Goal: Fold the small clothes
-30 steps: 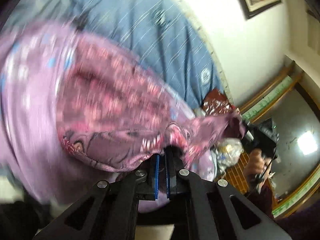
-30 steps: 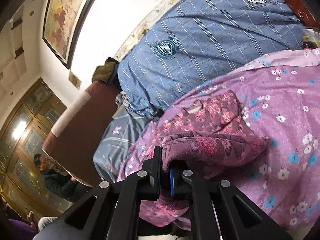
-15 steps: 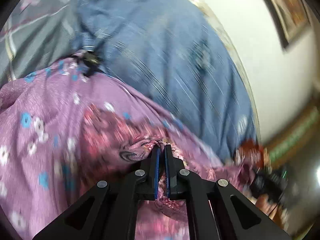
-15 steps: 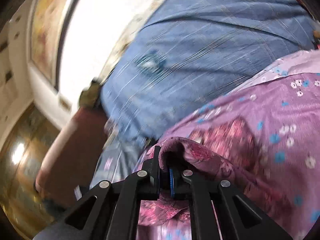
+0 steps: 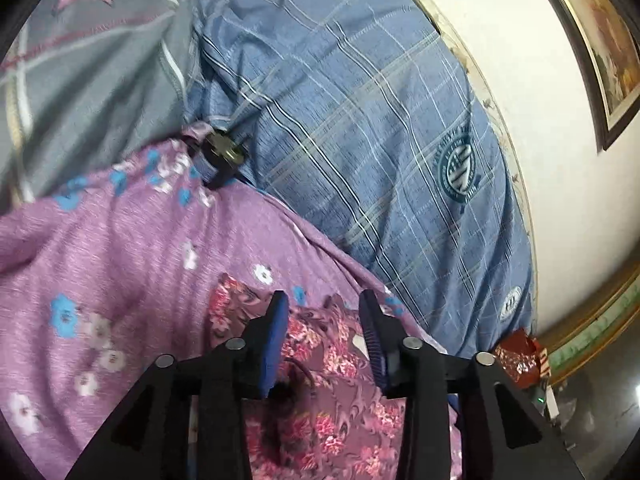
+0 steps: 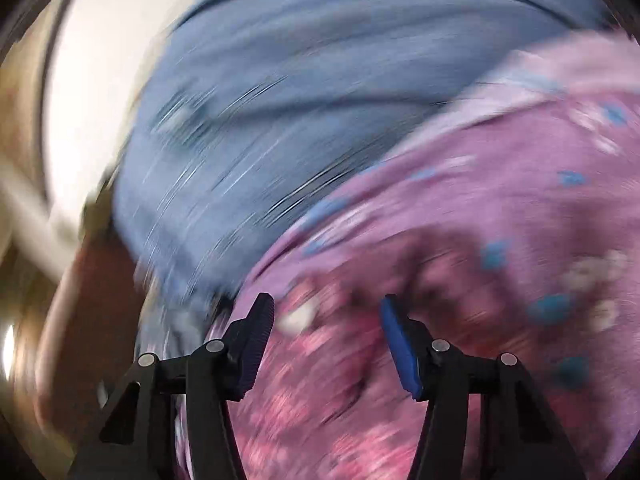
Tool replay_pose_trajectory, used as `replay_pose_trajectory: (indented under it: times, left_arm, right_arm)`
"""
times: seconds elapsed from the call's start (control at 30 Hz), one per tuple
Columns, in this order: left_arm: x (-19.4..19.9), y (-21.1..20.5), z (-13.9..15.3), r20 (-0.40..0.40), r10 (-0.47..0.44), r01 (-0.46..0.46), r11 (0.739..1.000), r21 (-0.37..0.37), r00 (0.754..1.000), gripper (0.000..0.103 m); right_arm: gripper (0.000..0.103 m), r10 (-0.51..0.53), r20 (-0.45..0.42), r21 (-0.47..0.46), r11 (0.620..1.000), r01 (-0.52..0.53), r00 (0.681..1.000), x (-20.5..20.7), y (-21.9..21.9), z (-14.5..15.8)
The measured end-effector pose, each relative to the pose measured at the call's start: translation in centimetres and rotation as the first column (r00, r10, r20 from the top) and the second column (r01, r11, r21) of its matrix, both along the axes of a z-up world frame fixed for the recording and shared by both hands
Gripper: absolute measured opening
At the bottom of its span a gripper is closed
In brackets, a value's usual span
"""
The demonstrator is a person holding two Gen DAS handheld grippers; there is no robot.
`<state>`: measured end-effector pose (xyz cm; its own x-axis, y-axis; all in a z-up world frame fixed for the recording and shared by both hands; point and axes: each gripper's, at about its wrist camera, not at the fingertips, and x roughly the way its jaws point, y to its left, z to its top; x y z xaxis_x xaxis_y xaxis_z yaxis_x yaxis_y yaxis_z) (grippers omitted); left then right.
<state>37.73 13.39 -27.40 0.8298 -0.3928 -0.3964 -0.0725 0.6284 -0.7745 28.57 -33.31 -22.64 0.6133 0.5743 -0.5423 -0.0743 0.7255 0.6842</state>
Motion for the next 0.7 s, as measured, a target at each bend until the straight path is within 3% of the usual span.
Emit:
replay_pose_trajectory:
  times: [0.1,0.2,0.23,0.3,0.37,0.43,0.53,0.6,0.67,0.7]
  left_arm:
    - [-0.6,0.8,-0.4,-0.023,0.048,-0.048,0.998,-0.028,0.999,0.046]
    - [-0.8,1.6,-0.4,-0.049,0.087,-0.087,0.996,0.002,0.995,0.046]
    - [-1.2,2.0,-0.3,-0.048,0.098,-0.097,0.995,0.021,0.994,0.046]
    - [-1.9,2.4,0.5,-0.038,0.107,-0.105,0.993,0.055,0.994,0.046]
    - [-3.0,2.7,1.4,-0.022,0.104,-0.102,0.992,0.074,0.994,0.047]
    - [-3.3,2.7,1.9,-0.007,0.087,-0.086,0.994,0.071,0.996,0.047]
    - [-2.6,2.6,1.5,0.002,0.068,-0.068,0.997,0.034,0.998,0.047]
    - [-1.9,2.2,1.3,0.003,0.050,-0.050,0.998,0.025,0.999,0.047]
    - [-1.0,1.4,1.1,0.000,0.012,-0.012,1.000,0.025,1.000,0.048]
    - [-0.4,0.6,1.0,-0.002,-0.024,0.024,0.999,0.027,1.000,0.049]
  right_arm:
    - [0.059,0.268,-0.006,0.069,0.961,-0.267,0.963,-1.9,6.0,0.3]
    - [0.053,0.457,-0.050,0.133,0.884,-0.447,0.888,-4.0,12.5,-1.4]
    - [0.049,0.507,-0.085,0.124,0.860,-0.496,0.858,-4.4,14.8,-2.2]
    - [0.019,0.570,-0.169,0.012,0.817,-0.577,0.804,-5.5,19.6,-3.9]
    - [0.011,0.579,-0.232,-0.068,0.792,-0.607,0.782,-4.9,23.3,-5.3]
    - [0.011,0.541,-0.239,-0.113,0.809,-0.576,0.806,-2.6,25.4,-5.8]
    - [0.013,0.419,-0.129,-0.228,0.870,-0.438,0.899,2.0,27.1,-4.2]
    - [0.018,0.319,0.000,-0.148,0.937,-0.315,0.948,5.1,26.2,-2.3]
    - [0.030,0.246,0.035,-0.028,0.969,-0.245,0.969,7.2,24.3,-1.2]
    - [0.030,0.232,0.032,-0.008,0.973,-0.232,0.972,7.5,23.6,-0.9]
